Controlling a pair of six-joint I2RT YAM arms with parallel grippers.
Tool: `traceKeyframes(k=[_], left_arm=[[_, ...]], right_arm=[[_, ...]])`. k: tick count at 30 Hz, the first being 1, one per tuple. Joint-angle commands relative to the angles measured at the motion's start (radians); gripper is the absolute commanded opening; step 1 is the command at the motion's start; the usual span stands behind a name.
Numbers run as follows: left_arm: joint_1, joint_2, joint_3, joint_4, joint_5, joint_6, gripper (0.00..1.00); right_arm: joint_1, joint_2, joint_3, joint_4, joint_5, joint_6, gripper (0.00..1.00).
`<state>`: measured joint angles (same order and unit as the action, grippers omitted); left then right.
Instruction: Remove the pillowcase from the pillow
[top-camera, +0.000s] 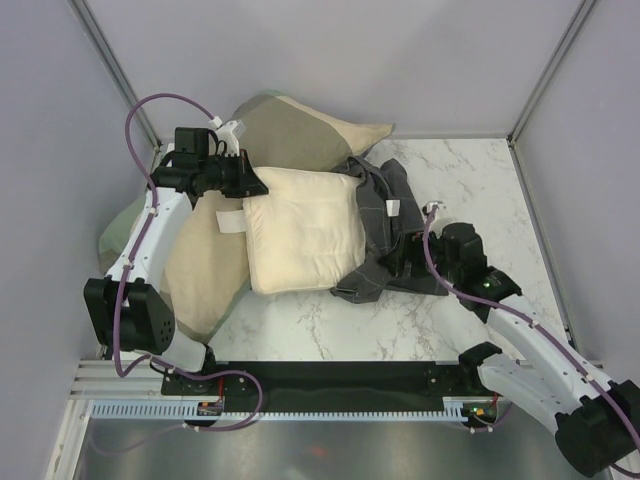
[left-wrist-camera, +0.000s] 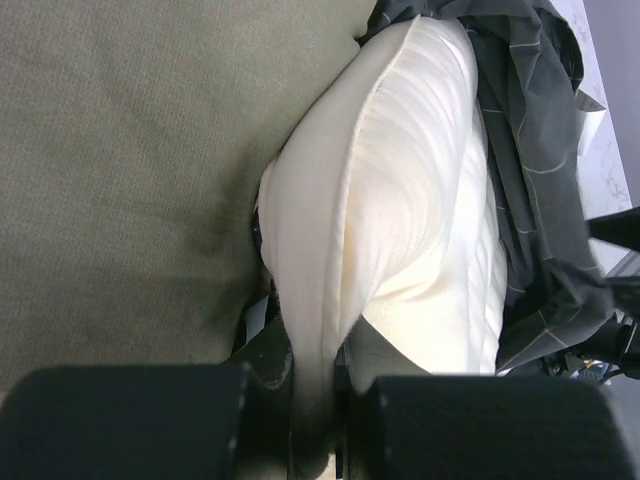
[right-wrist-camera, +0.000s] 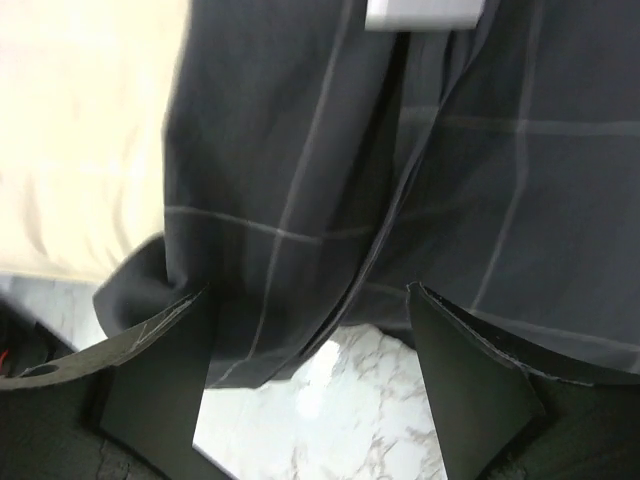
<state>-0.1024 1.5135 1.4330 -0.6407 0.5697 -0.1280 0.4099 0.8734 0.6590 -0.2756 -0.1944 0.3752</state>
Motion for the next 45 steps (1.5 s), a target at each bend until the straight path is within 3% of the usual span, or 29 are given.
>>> traceKeyframes(k=[1,6,14,17,18,20,21,23,28,33,45], left_arm=[[0.03,-0.026,0.014,0.151,-0.085,-0.015,0.02],[0.03,-0.022,0.014,0.153,-0.076,-0.018,0.02],[0.03,-0.024,0.014,0.154,-0.067,-0.015,0.02],[0.03,-0.026,0.015,0.153,-0.064,-0.013,0.02],[0.03,-0.024,0.015,0.153,-0.062,-0.01,0.02],[0.03,-0.026,0.015,0.153,-0.064,-0.009,0.02],[0.03,-0.029,0.015,0.153,-0.065,-0.009,0.02],[0.03,-0.032,0.015,0.153,-0.065,-0.007,0.02],[0.033,-0.036,0.014,0.153,-0.065,-0.002,0.02],[0.033,-0.041,0.015,0.151,-0.06,-0.001,0.02],[0.044,-0.05,0.017,0.153,-0.05,0.001,0.02]], right_arm=[[0.056,-0.011,-0.073,0.185,-0.103,0.117,0.85],[0.128,0.016,-0.117,0.268,-0.197,0.178,0.85],[0.228,0.131,-0.206,0.417,-0.177,0.258,0.86],[0.271,0.185,-0.213,0.455,-0.134,0.269,0.66],[0.288,0.217,-0.208,0.454,-0.12,0.269,0.46],[0.294,0.249,-0.187,0.42,-0.076,0.255,0.28],[0.297,0.253,-0.179,0.399,-0.054,0.251,0.11],[0.299,0.245,-0.151,0.304,0.059,0.237,0.0],[0.291,0.201,-0.102,0.06,0.312,0.197,0.0],[0.236,0.121,-0.084,-0.046,0.466,0.18,0.0],[0.043,0.085,0.001,-0.169,0.573,0.067,0.0]])
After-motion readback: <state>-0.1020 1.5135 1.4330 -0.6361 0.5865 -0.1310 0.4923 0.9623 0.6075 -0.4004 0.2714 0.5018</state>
